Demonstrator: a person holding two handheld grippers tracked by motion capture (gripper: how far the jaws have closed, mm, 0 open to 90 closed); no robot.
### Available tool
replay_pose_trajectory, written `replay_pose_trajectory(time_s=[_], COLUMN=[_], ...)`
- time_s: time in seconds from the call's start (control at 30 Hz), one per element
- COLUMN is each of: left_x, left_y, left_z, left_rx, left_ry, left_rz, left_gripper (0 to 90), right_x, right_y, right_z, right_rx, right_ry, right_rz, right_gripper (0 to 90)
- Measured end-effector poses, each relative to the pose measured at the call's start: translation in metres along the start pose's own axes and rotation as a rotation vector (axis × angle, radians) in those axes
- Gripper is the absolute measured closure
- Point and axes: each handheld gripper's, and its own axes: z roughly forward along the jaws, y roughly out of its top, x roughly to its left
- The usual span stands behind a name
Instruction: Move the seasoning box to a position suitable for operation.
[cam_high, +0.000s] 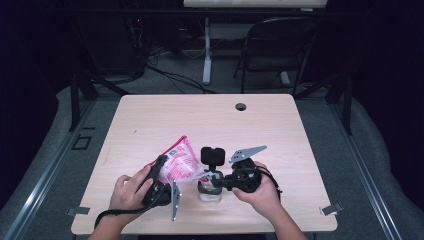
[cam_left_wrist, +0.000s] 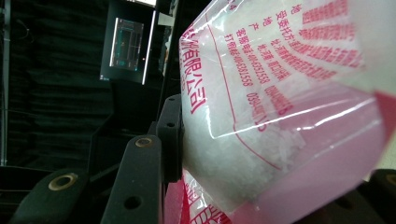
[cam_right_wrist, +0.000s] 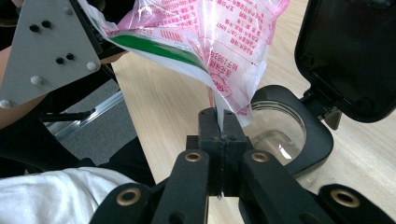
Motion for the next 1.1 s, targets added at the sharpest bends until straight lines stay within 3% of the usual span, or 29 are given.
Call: replay_pose_trajectory(time_s=[0.87,1.1], left_x=[0.0039,0.0047], left_y=[0.0085,0.0098], left_z=[-0.0044,-0.0049], left_rx=[-0.004,0.005], left_ry=[0.040,0.019], left_rz=[0.054,0.067], left_gripper=[64.1,64.1], right_x=[-0.0071,-0.0079], right_y=[-0.0035,-0.0036], right_z=[-0.0030,-0.0033], right_rx=[-0.005,-0.002], right_ry=[-0.014,-0.018], right_rz=[0.022,0.025], right_gripper=[90.0,90.0])
